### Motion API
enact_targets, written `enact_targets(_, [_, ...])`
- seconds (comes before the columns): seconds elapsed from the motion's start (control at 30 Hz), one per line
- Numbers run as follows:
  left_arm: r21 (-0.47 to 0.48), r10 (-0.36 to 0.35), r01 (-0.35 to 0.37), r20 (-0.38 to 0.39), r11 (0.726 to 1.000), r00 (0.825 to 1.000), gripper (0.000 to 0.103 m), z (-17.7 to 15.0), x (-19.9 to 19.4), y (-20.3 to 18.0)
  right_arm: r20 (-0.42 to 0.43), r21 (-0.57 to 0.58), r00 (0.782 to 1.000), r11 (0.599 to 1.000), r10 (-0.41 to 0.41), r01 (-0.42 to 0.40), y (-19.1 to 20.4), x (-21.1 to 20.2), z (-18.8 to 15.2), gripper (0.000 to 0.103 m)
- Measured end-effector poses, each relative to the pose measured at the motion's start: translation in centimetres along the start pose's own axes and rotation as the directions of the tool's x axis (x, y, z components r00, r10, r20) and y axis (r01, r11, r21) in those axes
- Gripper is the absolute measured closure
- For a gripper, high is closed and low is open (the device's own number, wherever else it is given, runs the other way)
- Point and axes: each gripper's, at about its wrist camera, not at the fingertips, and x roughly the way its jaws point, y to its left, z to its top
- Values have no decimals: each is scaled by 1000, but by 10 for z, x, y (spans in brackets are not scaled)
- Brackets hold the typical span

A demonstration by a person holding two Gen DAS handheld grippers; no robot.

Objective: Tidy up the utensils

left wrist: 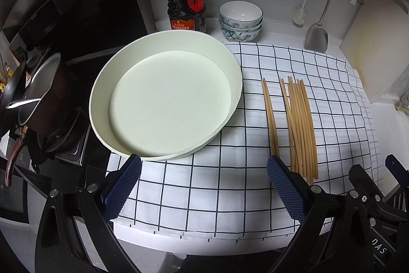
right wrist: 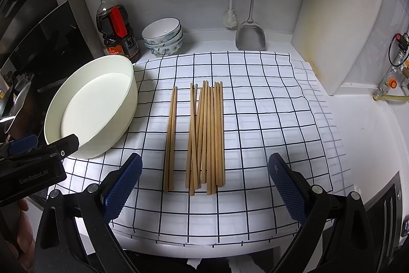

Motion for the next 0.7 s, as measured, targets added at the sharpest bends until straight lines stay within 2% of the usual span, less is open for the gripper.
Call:
enact_targets(0.43, [26,-64,65,-28,998,998,6,-9,26,-21,-3,11,1000,1000,-3,3,-19,12,-8,9])
enact_targets(0.7, [57,-65,66,-33,996,997,6,-15,49,-48,-10,9,1000,1000,18,-17,-43,38,-12,9])
